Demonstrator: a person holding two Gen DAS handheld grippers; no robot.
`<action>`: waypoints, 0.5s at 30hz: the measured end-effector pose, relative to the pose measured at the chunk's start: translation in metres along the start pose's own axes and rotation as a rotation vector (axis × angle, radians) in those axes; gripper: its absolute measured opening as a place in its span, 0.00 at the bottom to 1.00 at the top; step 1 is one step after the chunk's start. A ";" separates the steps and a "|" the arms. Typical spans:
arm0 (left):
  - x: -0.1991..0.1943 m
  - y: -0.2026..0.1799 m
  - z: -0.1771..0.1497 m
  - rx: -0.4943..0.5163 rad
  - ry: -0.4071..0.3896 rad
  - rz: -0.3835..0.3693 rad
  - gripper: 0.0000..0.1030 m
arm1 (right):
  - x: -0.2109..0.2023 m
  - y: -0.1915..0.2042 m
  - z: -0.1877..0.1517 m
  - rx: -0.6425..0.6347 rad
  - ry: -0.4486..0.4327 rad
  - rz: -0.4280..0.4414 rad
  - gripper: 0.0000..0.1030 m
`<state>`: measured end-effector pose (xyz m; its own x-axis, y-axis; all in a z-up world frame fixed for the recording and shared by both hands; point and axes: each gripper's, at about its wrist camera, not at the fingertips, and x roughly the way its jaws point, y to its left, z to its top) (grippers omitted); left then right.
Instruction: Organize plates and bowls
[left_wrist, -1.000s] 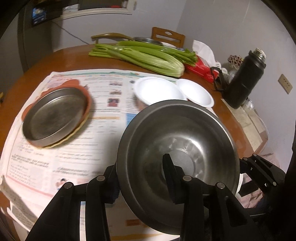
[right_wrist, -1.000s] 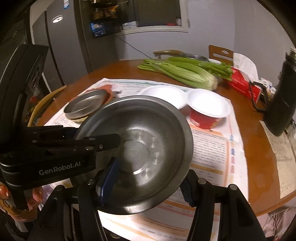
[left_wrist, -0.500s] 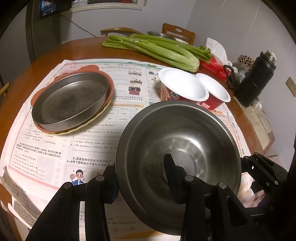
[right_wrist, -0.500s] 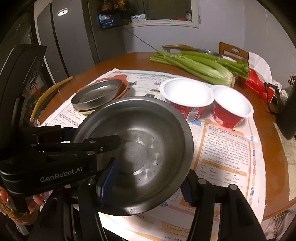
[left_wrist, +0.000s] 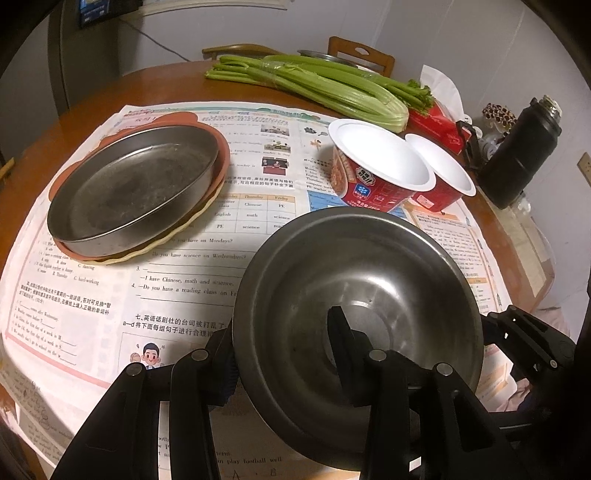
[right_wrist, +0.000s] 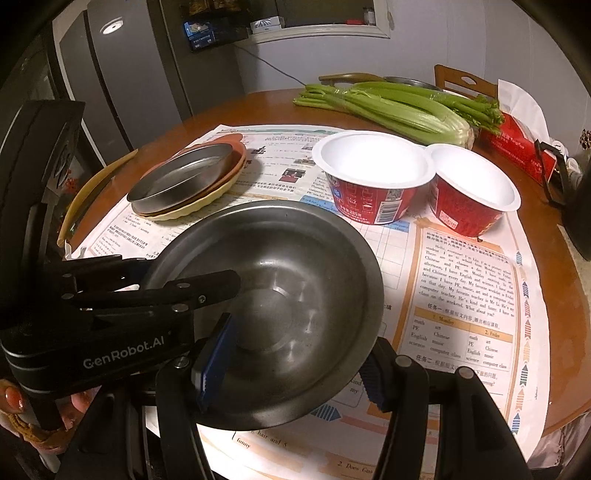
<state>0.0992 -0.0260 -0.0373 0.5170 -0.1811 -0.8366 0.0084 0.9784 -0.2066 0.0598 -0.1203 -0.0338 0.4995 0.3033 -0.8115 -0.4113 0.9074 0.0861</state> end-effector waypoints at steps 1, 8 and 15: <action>0.001 0.000 0.000 0.000 0.002 0.001 0.43 | 0.000 0.000 0.000 0.002 0.000 0.002 0.60; -0.003 0.001 0.002 -0.004 -0.007 0.016 0.43 | -0.004 -0.005 0.001 0.017 -0.007 0.004 0.60; -0.020 0.004 0.003 -0.022 -0.040 0.031 0.43 | -0.015 -0.014 0.001 0.044 -0.035 -0.005 0.60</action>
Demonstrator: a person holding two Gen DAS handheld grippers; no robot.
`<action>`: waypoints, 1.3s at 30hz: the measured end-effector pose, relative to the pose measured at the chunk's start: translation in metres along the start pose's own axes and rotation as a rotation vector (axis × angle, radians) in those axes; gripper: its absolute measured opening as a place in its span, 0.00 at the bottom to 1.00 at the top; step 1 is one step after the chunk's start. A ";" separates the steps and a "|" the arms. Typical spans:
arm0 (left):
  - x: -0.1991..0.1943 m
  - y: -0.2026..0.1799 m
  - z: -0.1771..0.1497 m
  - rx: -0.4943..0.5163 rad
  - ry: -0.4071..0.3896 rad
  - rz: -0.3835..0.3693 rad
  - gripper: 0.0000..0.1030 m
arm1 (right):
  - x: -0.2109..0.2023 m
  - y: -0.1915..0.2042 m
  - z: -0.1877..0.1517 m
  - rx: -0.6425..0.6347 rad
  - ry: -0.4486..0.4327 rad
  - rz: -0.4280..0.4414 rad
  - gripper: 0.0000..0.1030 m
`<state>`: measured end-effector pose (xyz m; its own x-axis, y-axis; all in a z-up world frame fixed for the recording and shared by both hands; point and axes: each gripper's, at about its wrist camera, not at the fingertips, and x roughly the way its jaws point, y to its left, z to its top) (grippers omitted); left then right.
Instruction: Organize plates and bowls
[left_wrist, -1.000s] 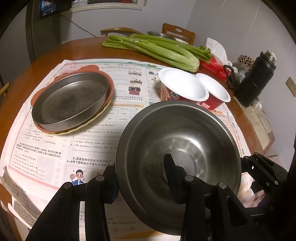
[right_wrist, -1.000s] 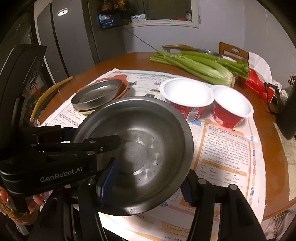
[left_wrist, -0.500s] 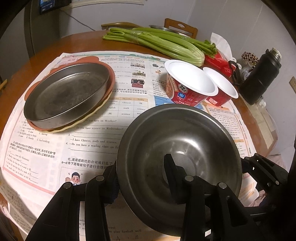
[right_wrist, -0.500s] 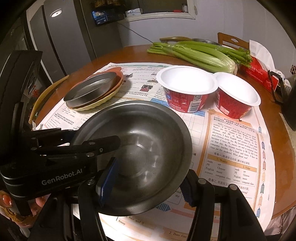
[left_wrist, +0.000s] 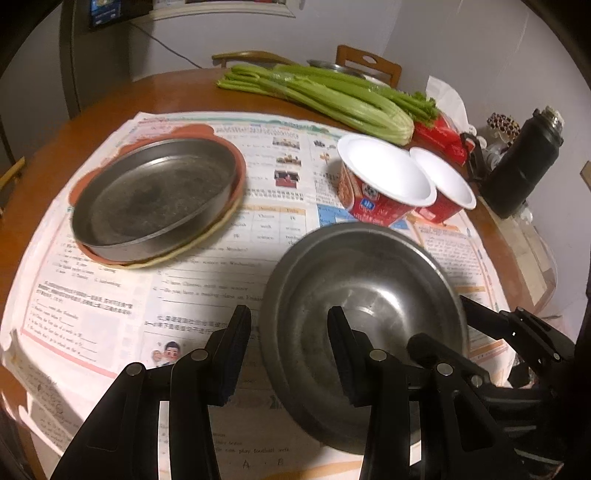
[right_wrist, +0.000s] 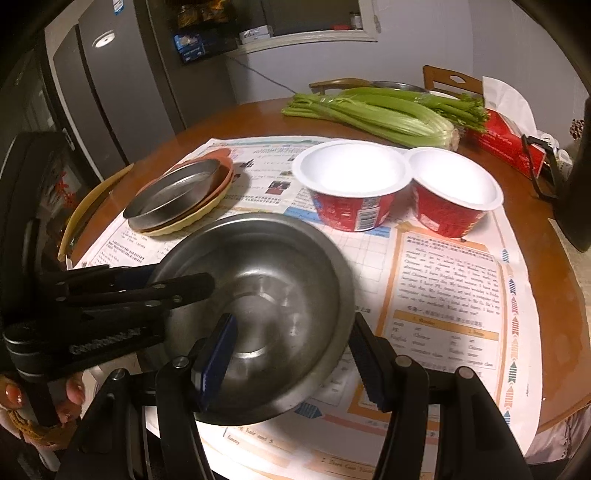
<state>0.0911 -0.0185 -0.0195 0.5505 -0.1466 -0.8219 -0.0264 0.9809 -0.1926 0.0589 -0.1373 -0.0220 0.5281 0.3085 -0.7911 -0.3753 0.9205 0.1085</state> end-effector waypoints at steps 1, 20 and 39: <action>-0.003 0.001 0.001 -0.002 -0.008 0.001 0.44 | -0.002 -0.001 0.000 0.005 -0.005 -0.002 0.60; -0.034 -0.015 0.036 0.025 -0.103 -0.036 0.51 | -0.038 -0.014 0.015 0.083 -0.127 0.062 0.61; 0.048 -0.038 0.122 0.086 -0.006 -0.097 0.51 | 0.017 -0.072 0.064 0.353 -0.109 0.073 0.57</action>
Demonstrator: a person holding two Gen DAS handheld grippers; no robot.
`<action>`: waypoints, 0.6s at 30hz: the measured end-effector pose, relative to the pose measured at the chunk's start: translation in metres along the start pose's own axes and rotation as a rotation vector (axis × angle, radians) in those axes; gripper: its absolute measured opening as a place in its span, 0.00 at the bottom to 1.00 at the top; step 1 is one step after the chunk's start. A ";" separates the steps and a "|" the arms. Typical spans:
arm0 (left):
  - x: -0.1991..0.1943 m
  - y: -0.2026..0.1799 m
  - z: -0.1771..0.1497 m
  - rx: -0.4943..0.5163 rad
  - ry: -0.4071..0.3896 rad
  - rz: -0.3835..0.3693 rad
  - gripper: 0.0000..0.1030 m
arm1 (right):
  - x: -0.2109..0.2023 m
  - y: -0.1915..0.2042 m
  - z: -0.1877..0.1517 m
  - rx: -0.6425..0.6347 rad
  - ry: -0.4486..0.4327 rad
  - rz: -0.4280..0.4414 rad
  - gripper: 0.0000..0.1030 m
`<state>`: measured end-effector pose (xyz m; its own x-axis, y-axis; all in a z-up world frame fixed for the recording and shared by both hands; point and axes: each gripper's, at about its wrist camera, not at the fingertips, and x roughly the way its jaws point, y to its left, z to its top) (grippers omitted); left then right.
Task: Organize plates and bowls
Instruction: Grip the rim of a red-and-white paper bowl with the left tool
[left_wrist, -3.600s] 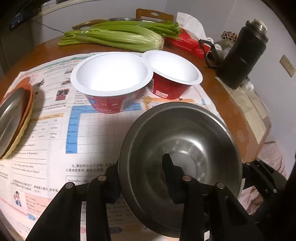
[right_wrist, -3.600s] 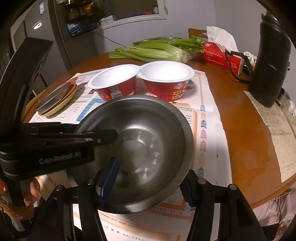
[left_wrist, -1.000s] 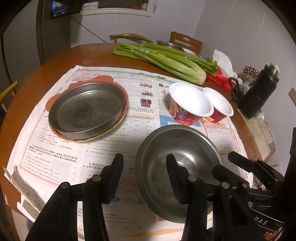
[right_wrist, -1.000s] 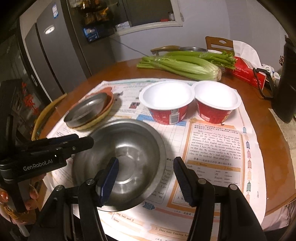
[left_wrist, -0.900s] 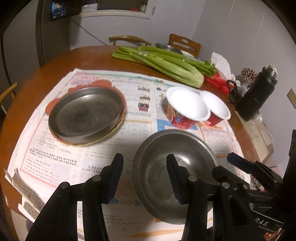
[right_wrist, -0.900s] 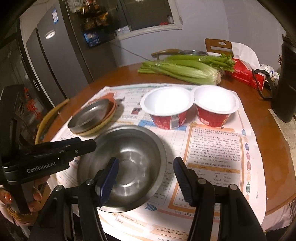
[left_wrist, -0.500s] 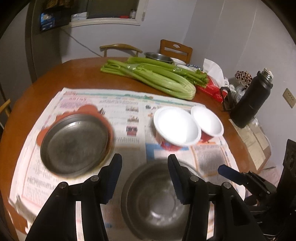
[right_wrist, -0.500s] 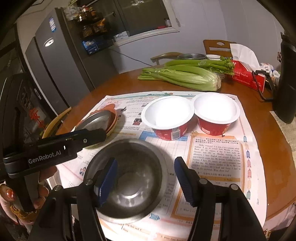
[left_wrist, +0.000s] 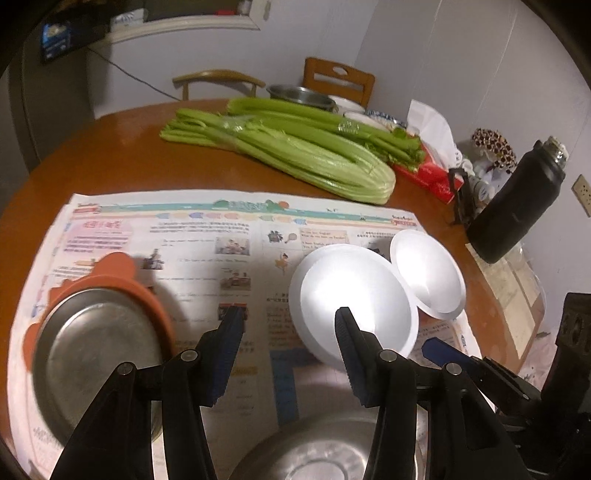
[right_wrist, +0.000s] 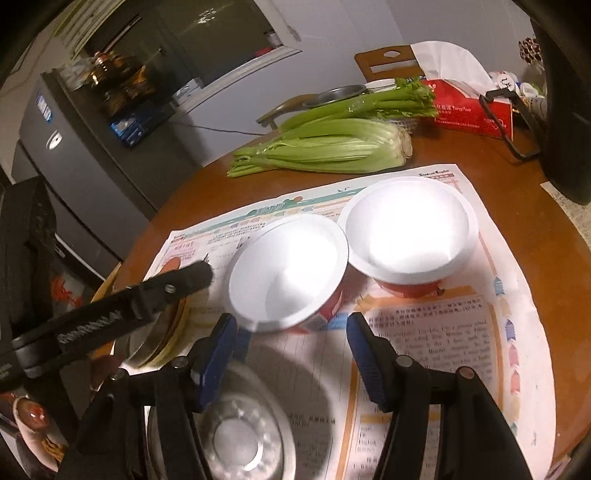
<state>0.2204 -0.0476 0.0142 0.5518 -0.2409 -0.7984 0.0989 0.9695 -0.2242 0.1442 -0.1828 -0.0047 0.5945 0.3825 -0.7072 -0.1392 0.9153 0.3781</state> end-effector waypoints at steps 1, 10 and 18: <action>0.005 0.000 0.001 0.000 0.009 -0.005 0.51 | 0.003 0.000 0.002 0.001 0.000 -0.003 0.57; 0.033 -0.002 0.007 -0.006 0.069 -0.053 0.35 | 0.020 0.010 0.009 -0.054 0.007 -0.003 0.55; 0.037 0.003 0.003 -0.041 0.086 -0.104 0.26 | 0.025 0.019 0.007 -0.107 0.005 -0.015 0.53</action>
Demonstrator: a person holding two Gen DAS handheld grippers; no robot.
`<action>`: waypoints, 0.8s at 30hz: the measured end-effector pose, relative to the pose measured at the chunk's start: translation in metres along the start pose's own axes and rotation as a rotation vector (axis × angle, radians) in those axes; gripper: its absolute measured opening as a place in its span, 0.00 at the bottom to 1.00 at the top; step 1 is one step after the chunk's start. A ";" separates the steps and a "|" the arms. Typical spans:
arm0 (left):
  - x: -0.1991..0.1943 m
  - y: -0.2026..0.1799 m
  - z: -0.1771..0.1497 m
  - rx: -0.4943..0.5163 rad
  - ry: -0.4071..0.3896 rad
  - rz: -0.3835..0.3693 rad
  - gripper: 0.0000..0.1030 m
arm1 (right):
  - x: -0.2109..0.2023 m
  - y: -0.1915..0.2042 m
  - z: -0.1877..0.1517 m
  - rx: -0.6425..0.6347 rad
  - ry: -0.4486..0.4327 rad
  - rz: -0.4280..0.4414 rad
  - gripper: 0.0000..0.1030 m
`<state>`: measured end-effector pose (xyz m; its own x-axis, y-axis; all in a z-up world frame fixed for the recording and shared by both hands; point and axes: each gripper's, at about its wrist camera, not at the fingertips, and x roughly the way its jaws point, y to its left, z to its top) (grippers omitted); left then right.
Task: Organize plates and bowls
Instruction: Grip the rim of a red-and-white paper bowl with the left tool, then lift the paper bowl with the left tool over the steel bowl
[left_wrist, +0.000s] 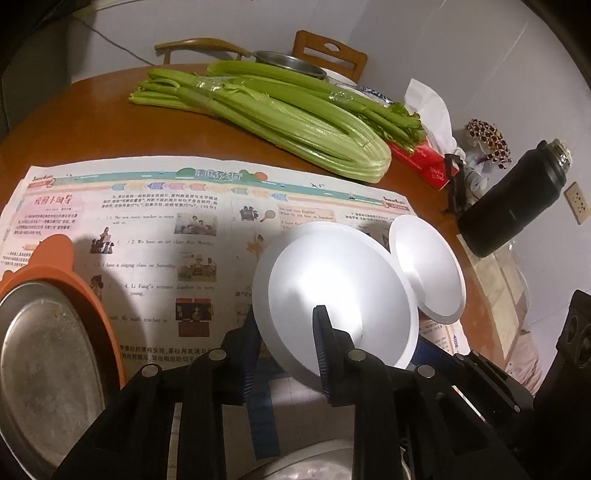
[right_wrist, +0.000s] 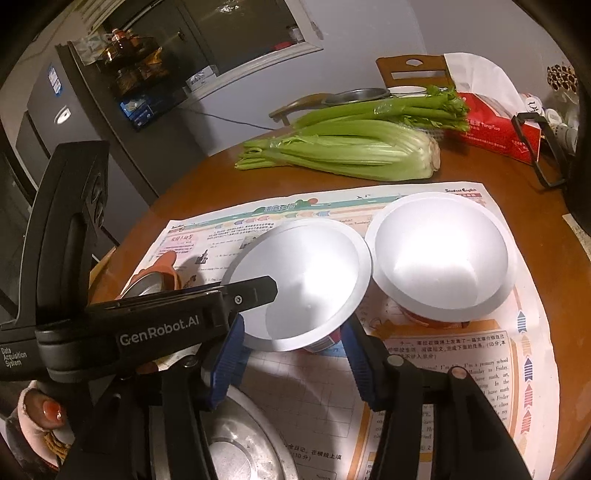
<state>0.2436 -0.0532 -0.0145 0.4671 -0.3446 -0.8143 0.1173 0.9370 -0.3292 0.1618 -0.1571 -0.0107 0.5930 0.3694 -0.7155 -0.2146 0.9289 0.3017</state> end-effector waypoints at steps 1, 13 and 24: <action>-0.003 -0.001 -0.001 0.000 -0.008 -0.001 0.25 | -0.001 0.001 0.000 -0.006 -0.002 0.001 0.53; -0.023 -0.001 -0.008 0.007 -0.045 0.011 0.25 | -0.015 0.019 -0.002 -0.060 -0.037 -0.005 0.53; -0.033 -0.002 -0.014 0.015 -0.068 0.022 0.26 | -0.018 0.022 -0.007 -0.062 -0.031 -0.002 0.53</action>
<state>0.2152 -0.0441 0.0064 0.5280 -0.3200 -0.7866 0.1194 0.9450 -0.3043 0.1413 -0.1429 0.0047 0.6170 0.3672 -0.6960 -0.2605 0.9299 0.2596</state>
